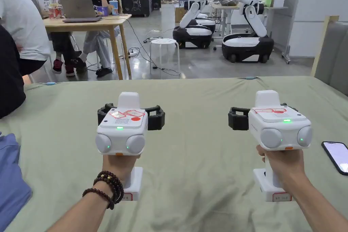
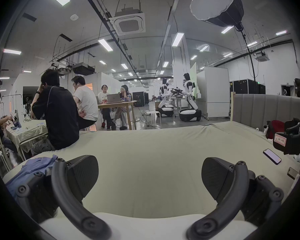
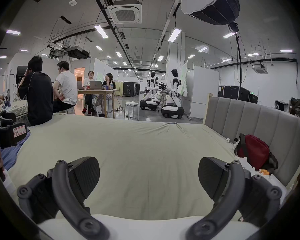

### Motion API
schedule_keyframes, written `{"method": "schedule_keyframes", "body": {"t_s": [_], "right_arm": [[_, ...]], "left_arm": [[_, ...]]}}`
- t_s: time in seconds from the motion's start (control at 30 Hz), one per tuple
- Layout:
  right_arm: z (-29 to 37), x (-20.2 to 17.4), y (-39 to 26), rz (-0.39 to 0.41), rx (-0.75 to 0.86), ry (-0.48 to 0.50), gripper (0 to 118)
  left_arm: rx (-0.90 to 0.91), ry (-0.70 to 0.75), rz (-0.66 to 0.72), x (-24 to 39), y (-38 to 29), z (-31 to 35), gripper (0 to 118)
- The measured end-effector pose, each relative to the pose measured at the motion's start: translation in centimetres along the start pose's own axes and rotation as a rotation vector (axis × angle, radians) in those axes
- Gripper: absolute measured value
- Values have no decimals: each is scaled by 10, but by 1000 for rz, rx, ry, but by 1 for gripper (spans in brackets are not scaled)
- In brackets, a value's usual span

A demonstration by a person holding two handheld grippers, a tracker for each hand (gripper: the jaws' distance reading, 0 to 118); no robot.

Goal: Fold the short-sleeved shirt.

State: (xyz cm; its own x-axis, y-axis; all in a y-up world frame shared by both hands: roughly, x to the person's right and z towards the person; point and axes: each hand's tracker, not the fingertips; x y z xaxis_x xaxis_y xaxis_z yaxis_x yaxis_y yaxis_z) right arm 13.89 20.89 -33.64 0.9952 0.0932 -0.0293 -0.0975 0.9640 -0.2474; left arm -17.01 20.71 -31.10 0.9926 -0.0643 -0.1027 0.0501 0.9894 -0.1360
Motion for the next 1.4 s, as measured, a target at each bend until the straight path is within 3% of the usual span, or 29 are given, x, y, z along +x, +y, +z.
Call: {"method": "schedule_keyframes", "body": {"t_s": [1.4], "right_arm": [[-1, 11, -5, -15, 15, -8, 118]], "left_arm": [[-1, -50, 35, 4, -4, -6, 118]]}}
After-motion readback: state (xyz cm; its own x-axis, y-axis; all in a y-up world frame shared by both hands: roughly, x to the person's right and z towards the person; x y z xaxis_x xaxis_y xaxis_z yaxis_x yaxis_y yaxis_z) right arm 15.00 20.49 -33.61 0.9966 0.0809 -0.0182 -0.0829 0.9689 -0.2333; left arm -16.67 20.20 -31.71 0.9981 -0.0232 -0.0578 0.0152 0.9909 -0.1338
